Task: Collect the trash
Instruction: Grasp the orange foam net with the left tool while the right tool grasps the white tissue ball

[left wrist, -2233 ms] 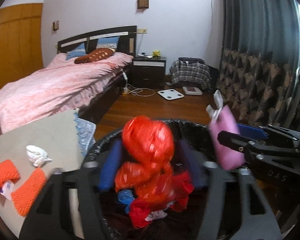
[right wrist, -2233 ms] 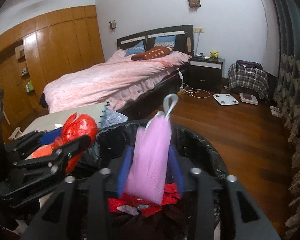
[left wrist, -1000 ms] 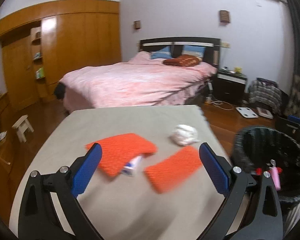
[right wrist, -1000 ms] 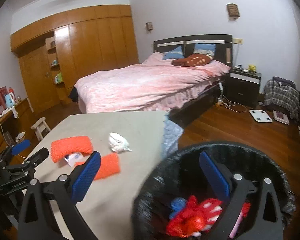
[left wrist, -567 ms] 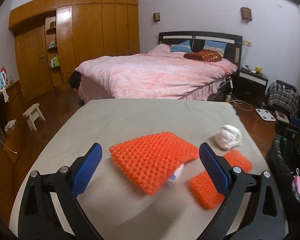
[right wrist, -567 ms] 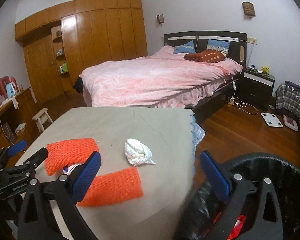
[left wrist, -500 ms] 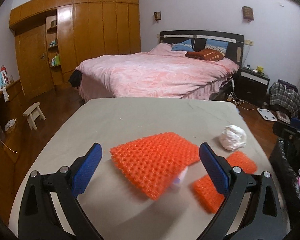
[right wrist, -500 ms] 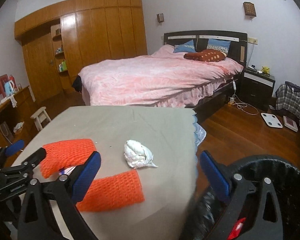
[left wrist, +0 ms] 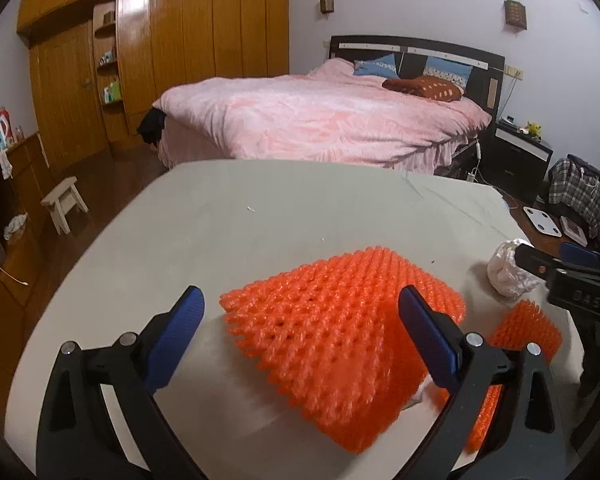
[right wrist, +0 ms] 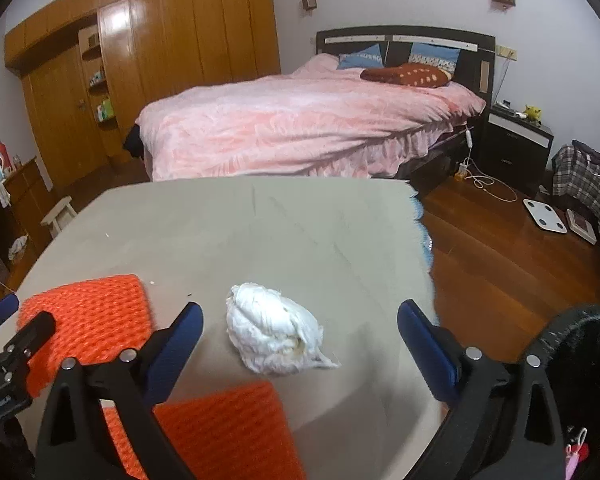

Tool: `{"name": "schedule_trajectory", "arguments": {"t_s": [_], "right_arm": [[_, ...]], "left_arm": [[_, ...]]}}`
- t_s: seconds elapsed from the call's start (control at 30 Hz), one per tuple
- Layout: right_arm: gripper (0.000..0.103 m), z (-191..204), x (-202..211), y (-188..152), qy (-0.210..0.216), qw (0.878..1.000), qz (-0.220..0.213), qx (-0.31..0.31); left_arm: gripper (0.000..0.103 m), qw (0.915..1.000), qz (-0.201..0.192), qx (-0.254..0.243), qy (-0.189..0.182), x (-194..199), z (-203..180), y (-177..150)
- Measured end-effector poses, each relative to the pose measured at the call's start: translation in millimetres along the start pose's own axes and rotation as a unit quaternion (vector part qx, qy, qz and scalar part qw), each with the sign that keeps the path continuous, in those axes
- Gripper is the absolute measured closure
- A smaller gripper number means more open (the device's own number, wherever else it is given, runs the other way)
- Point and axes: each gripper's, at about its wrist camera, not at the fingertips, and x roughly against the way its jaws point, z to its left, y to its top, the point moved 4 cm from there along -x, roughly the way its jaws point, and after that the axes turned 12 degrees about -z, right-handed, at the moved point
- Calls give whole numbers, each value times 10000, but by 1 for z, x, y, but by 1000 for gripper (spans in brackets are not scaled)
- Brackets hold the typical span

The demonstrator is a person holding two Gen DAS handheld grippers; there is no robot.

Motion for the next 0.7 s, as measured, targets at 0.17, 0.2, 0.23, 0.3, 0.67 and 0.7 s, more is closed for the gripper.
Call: {"name": "schedule_trajectory", "arguments": {"t_s": [0.17, 0.2, 0.23, 0.3, 0.67, 0.7], "right_arm": [[22, 2, -21, -8, 113, 9989, 450, 20], [25, 3, -24, -10, 156, 9985, 530, 19], [31, 3, -25, -11, 215, 9981, 571, 17], [41, 6, -25, -14, 328, 9974, 646, 34], [61, 16, 3, -7, 609, 9969, 477, 173], [61, 17, 6, -7, 630, 9968, 460, 156]], "left_arm": [[8, 9999, 119, 83, -88, -9, 2, -2], [8, 9998, 142, 93, -102, -11, 1, -3], [8, 9997, 163, 105, -130, -12, 1, -3], [8, 9996, 211, 99, -187, -15, -2, -4], [35, 9985, 244, 91, -472, -17, -11, -7], [39, 9984, 237, 91, -510, -17, -12, -7]]}}
